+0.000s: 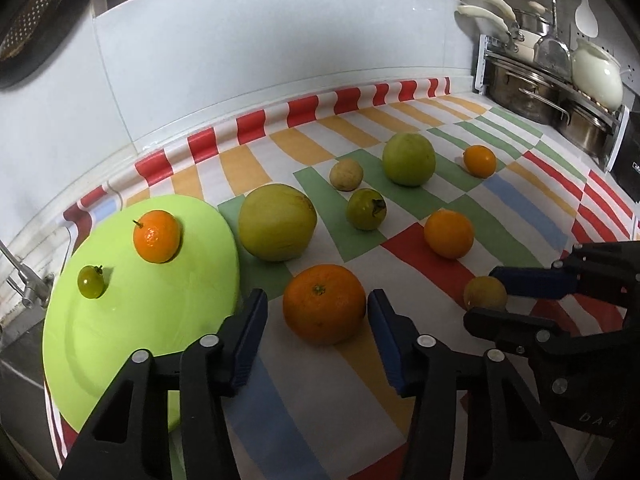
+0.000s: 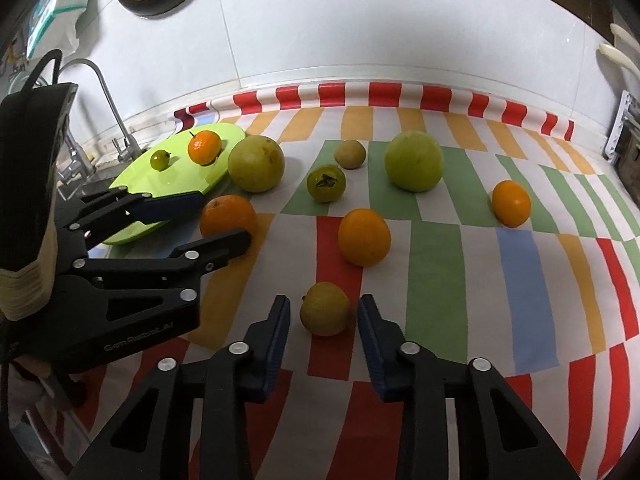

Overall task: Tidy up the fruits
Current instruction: 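Grasp a small yellow fruit with the right tool while the left tool grasps a mandarin, then carry the yellow fruit and mandarin over the green plate with both tools, then lower and open the left tool on the plate while the right tool releases its fruit, then withdraw both open tools from the plate, then move both open tools toward the remaining mandarins on the cloth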

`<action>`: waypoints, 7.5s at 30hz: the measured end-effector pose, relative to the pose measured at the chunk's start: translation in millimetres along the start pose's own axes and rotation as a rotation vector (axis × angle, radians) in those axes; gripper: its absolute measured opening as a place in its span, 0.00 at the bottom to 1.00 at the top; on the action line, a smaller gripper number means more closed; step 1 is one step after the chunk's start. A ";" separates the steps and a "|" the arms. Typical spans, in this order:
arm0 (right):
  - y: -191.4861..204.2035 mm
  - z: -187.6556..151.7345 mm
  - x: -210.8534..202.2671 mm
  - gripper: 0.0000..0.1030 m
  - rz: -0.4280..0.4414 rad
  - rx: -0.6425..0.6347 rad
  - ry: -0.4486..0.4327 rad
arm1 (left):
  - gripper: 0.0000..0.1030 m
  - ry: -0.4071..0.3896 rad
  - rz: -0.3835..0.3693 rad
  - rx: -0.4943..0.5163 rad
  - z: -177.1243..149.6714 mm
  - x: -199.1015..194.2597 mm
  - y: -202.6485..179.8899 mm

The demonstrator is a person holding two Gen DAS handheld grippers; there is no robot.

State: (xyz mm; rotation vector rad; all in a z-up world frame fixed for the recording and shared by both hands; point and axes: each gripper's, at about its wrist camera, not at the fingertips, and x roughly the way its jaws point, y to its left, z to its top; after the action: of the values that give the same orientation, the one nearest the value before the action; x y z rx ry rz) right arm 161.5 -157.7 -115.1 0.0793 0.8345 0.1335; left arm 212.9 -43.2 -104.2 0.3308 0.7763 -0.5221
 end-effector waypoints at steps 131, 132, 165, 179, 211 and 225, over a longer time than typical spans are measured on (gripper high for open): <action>92.7 66.9 -61.9 0.52 0.089 -0.089 -0.306 | 0.66 -0.186 0.245 -0.314 -15.1 -141.6 85.1; 89.6 64.9 -65.1 0.52 0.082 -0.088 -0.310 | 0.66 -0.189 0.243 -0.311 -14.2 -142.6 78.8; -52.7 43.6 -107.2 0.52 0.045 -0.123 -0.314 | 0.68 -0.191 0.240 -0.388 31.8 -110.8 -60.8; -98.8 49.1 -71.7 0.52 0.033 -0.126 -0.257 | 0.67 -0.140 0.250 -0.405 42.4 -65.8 -86.3; -139.8 55.4 26.8 0.46 0.010 -0.045 -0.057 | 0.41 0.067 0.139 -0.345 45.7 35.5 -93.2; -140.0 56.2 33.8 0.32 0.010 -0.048 -0.025 | 0.32 0.076 0.128 -0.348 45.1 39.0 -89.6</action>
State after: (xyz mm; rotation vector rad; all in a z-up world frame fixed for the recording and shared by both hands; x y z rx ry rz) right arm 237.8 -292.1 -119.5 0.0404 0.8058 0.1617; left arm 212.1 -150.6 -110.8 0.0767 0.8967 -0.2484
